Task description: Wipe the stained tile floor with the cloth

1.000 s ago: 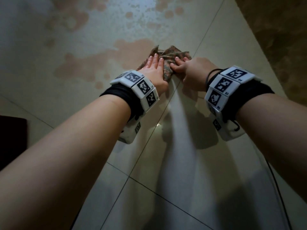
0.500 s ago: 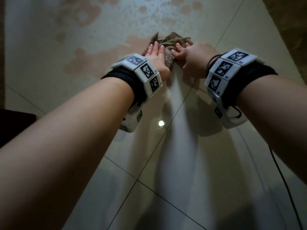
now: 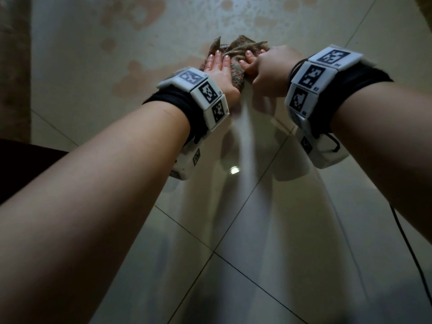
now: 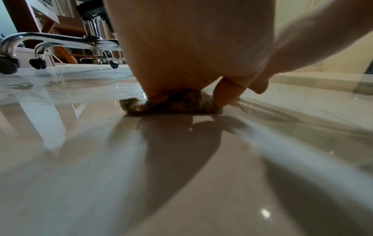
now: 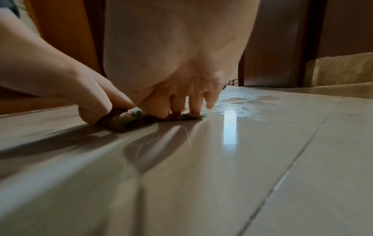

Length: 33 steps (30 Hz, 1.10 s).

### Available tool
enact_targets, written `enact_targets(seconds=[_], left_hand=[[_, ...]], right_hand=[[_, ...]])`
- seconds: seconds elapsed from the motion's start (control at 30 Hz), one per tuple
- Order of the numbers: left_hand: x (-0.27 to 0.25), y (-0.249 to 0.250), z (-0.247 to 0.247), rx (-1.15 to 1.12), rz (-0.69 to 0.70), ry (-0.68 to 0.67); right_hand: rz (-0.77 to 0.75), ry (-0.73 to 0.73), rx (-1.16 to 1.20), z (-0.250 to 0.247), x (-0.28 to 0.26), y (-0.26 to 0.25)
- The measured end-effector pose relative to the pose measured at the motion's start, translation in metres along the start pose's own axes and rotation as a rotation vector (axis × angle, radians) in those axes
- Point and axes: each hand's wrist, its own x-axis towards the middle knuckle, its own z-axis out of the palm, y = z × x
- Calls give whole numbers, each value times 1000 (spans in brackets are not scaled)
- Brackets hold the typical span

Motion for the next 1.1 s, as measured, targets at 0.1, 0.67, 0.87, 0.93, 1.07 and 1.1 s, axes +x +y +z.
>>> enact_targets(seconds=[0.1,0.67,0.87,0.93,1.07,1.1], left_hand=[[-1,-10,-2,-6,-13,-4],[-9,-83,-2,13,-104,-13],[-11,-109,1,16,-132,-31],[-12,-120,1,7,-144,-39],[-13,-135,0,7,-162,-49],[-13,-138,-1,4,-169,-51]], right_hand=[[-19,1,1,-1,7,-10],[-123,-30,14,-21,25,-76],[-175,-38,67,-26,29,-96],[-204,-39,81,-30,30,-103],[-274,-39,48,-32,32,-117],[-283,-38,48,-33,34,-120]])
